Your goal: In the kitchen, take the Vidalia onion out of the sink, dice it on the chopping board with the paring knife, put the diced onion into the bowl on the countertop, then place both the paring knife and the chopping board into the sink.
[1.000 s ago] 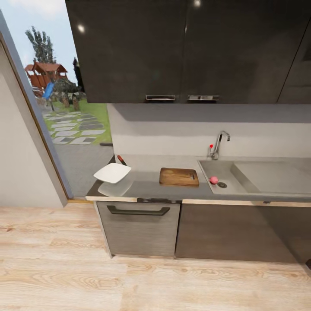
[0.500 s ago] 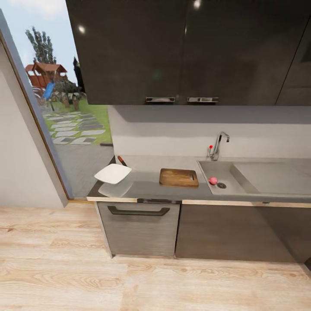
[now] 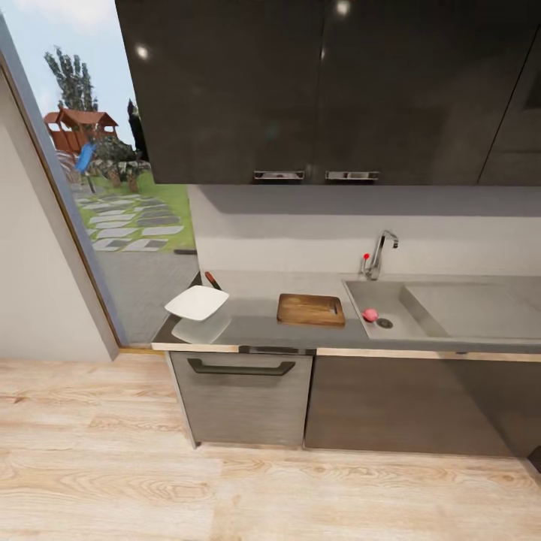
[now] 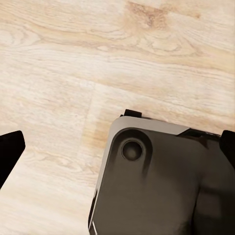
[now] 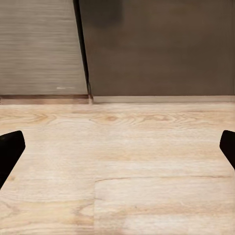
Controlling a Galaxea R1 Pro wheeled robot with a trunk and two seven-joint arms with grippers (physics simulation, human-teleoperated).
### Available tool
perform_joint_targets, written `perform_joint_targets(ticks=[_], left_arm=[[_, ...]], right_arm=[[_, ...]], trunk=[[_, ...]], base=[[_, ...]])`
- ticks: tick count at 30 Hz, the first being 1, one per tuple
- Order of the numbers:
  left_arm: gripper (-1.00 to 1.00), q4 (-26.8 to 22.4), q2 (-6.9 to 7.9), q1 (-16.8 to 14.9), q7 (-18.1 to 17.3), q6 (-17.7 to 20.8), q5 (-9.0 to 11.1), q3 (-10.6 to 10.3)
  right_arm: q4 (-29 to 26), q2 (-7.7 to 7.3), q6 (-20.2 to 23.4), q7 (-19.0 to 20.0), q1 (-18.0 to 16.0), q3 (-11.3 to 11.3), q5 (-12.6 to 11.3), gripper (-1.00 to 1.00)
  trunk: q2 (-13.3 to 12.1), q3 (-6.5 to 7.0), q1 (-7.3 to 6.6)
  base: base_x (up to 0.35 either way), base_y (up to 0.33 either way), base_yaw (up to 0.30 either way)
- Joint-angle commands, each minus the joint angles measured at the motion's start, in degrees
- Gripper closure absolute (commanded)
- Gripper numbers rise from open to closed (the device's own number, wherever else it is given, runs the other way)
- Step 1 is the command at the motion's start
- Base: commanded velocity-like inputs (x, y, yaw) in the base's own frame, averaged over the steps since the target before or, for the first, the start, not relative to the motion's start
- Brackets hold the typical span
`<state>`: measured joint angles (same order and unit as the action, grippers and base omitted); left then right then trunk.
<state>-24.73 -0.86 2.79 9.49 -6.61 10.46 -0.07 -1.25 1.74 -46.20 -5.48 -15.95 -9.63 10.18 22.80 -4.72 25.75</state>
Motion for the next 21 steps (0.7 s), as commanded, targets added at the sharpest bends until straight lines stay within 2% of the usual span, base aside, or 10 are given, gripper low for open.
perform_joint_targets(ticks=[1, 13, 21], left_arm=[[-1.0, -0.09, -0.01, 0.02, 0.1, -0.1, 0.44, -0.02], [-1.0, -0.11, -0.02, 0.02, 0.15, -0.08, 0.44, 0.1], [-1.0, -0.14, -0.02, 0.02, 0.15, -0.09, 0.44, 0.09]], right_arm=[[0.04, 0.02, -0.11, -0.52, -0.05, -0.19, 0.63, -1.0], [0.02, 0.02, -0.12, -0.44, -0.05, -0.2, 0.54, -1.0], [0.02, 0.02, -0.12, -0.41, -0.05, -0.18, 0.54, -1.0]], trunk=[[0.11, -0.11, 0.04], [0.11, -0.11, 0.04], [0.11, 0.1, 0.04]], base=[[0.0, 0.0, 0.0], [0.0, 0.0, -0.011], [0.0, 0.0, -0.162]])
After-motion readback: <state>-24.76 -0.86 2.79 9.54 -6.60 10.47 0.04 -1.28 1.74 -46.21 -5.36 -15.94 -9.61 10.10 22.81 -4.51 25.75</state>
